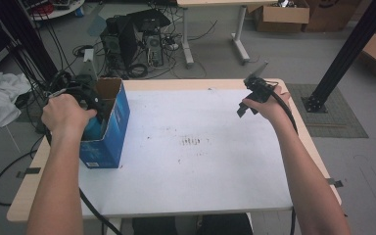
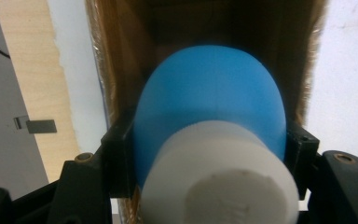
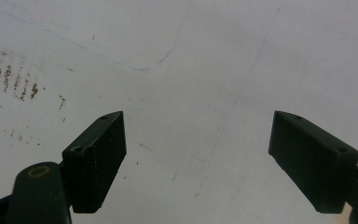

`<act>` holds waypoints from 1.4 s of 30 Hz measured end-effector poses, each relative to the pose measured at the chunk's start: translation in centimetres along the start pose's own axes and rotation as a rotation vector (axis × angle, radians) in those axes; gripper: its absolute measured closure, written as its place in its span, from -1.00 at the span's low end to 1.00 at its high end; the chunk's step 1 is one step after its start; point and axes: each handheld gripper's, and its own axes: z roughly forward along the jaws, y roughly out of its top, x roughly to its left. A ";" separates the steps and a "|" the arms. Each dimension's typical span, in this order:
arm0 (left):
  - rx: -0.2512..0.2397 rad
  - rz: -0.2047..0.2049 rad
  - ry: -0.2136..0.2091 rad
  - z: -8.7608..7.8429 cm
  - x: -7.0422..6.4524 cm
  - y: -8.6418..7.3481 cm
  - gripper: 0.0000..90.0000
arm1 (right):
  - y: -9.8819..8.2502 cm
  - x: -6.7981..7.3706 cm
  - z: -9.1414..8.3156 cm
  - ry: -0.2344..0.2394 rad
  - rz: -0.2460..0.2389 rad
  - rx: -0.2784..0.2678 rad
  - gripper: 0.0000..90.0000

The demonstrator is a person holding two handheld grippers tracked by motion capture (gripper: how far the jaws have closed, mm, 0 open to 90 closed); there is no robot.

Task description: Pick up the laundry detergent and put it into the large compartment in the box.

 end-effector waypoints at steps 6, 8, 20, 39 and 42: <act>0.020 0.015 0.002 1.2 -0.2 0.0 -0.15 | 0.0 0.2 0.1 -0.001 -0.001 0.004 -0.58; 0.025 0.016 0.003 1.6 -0.2 0.0 -0.15 | 0.0 0.2 0.1 0.000 0.001 0.004 -0.58; 0.036 0.017 0.023 2.5 -0.5 0.1 -0.15 | -0.1 0.0 0.0 -0.002 0.002 0.004 -0.58; 0.056 0.011 0.016 2.7 -0.3 0.1 -0.17 | -0.1 0.1 0.1 0.000 -0.002 0.009 -0.58; 0.055 0.012 0.022 2.7 -0.3 0.2 -0.17 | -0.1 0.1 0.1 -0.002 -0.001 0.006 -0.58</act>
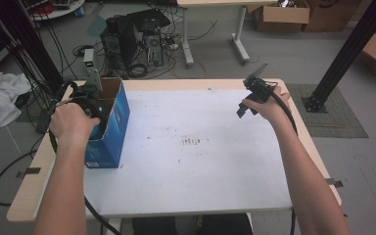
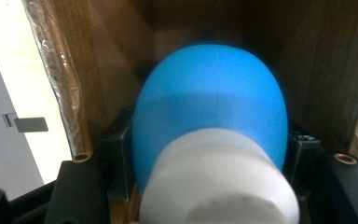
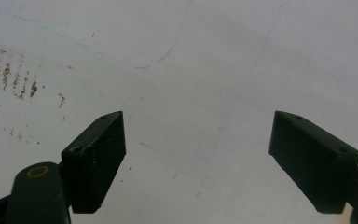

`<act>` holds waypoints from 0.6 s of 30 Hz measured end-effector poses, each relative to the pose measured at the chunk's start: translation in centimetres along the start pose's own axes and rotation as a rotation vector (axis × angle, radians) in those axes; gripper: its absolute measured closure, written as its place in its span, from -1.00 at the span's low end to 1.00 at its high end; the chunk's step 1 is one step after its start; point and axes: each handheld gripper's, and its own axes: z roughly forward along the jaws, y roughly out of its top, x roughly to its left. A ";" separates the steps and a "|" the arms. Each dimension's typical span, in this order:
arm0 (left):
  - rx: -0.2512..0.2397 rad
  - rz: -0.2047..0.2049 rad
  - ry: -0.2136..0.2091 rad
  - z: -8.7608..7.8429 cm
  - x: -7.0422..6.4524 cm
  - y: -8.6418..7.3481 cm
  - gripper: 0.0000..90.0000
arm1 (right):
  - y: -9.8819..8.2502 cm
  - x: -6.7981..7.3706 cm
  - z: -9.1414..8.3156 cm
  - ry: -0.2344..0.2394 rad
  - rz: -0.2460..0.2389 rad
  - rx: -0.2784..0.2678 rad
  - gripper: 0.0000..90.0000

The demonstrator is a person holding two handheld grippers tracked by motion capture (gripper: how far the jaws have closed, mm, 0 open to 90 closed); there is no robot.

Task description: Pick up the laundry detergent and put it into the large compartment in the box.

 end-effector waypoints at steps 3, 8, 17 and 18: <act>-0.002 0.007 0.011 -0.1 -0.1 0.0 -0.17 | 0.0 0.0 0.0 0.001 0.000 0.000 -0.58; -0.010 0.006 0.008 -0.4 -0.1 0.0 -0.27 | 0.0 -0.1 0.1 0.002 0.002 0.005 -0.59; -0.026 0.012 0.013 -1.8 -0.3 -0.3 -0.40 | 0.0 -0.1 -0.1 0.003 -0.001 -0.003 -0.58; -0.027 0.021 0.019 -2.1 -0.4 -0.3 -0.41 | -0.1 -0.1 -0.1 0.003 0.002 -0.003 -0.58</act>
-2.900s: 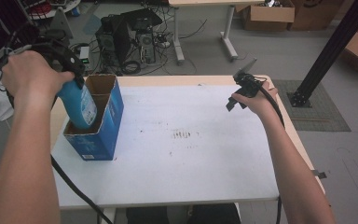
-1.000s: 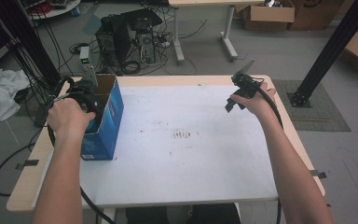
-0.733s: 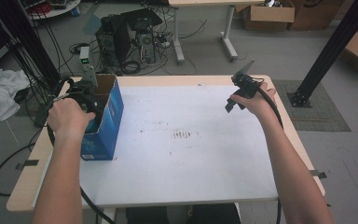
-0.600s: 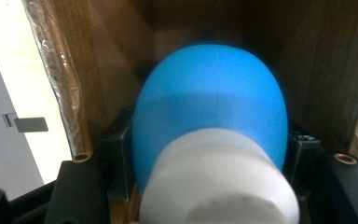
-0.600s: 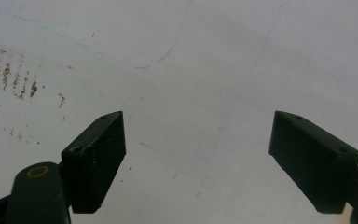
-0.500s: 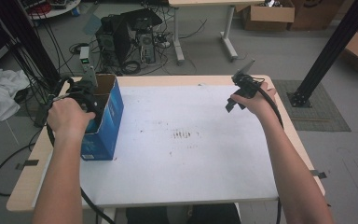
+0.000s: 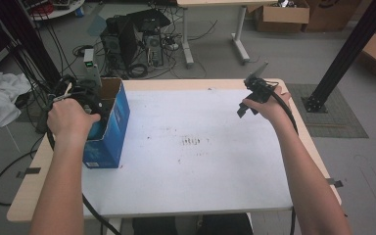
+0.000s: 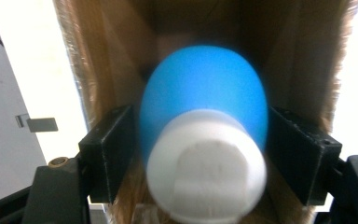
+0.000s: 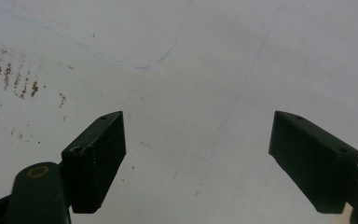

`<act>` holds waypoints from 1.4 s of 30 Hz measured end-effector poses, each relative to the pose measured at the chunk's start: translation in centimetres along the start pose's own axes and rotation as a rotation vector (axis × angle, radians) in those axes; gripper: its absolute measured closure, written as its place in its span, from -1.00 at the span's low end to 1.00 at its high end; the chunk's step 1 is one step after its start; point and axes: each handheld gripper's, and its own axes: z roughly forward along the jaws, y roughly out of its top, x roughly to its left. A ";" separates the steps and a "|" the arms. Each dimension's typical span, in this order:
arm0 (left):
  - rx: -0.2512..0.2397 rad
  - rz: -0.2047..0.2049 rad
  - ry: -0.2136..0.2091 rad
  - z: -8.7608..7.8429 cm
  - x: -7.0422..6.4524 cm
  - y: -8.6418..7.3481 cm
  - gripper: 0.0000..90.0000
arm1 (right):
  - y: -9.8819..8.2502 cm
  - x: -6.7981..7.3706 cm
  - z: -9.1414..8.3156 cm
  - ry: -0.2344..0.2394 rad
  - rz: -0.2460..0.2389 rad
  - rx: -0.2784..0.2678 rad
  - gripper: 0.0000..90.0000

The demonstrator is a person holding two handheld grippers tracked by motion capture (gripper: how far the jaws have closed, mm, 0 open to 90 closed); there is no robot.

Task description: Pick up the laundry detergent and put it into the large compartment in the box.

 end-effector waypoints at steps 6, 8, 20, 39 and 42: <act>-0.025 0.024 0.024 -2.1 -0.6 -0.2 -0.50 | -0.1 0.1 -0.2 0.001 0.008 -0.009 -0.58; -0.028 0.038 0.038 -2.7 -0.8 -0.4 -0.52 | -0.1 0.1 -0.3 0.004 0.004 -0.009 -0.58; -0.090 0.159 0.056 -7.1 -4.1 -1.2 -0.64 | -0.2 0.4 -0.6 0.006 0.007 -0.014 -0.58; -0.103 0.462 -0.001 -4.4 -15.2 -1.6 -0.66 | -0.8 0.3 -1.7 -0.001 0.008 -0.027 -0.58; -0.104 0.488 -0.001 -3.8 -16.2 -1.6 -0.66 | -0.8 0.2 -1.7 -0.001 0.006 -0.025 -0.59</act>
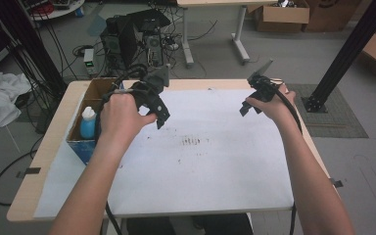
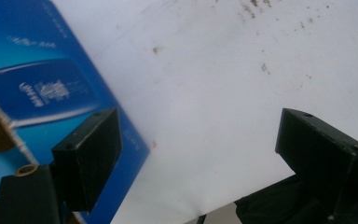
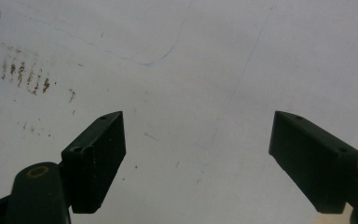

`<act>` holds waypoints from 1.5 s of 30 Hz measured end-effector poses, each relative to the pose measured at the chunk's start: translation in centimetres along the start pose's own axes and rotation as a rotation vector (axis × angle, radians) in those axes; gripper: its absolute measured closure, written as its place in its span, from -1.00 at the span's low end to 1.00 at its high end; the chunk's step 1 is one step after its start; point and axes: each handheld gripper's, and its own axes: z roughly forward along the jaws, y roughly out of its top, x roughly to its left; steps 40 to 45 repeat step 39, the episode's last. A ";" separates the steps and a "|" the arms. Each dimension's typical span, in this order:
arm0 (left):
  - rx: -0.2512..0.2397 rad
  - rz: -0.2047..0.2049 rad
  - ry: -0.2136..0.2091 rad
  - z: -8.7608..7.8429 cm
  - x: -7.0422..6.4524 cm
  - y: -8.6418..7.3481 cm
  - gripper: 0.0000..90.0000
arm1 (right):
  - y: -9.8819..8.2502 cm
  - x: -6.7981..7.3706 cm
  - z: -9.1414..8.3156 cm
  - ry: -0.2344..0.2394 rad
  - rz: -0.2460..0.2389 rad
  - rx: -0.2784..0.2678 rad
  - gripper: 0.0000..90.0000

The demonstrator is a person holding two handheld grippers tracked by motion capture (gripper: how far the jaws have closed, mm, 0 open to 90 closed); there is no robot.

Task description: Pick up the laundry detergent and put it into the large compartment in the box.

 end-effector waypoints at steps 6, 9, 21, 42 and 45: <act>0.000 0.041 -0.012 1.5 -1.6 0.7 -0.66 | 0.0 0.0 0.0 0.001 0.004 0.001 -0.59; -0.002 0.053 -0.010 1.9 -2.1 1.1 -0.67 | 0.1 0.0 0.1 0.000 0.002 0.004 -0.59; -0.002 0.080 -0.022 2.5 -3.2 1.9 -0.67 | 0.0 -0.3 0.2 -0.004 0.001 0.008 -0.59; -0.013 0.075 -0.029 2.4 -3.4 1.9 -0.67 | -0.1 -0.1 0.0 -0.003 0.005 0.008 -0.59; -0.013 0.075 -0.029 2.4 -3.4 1.9 -0.67 | -0.1 -0.1 0.0 -0.003 0.005 0.008 -0.59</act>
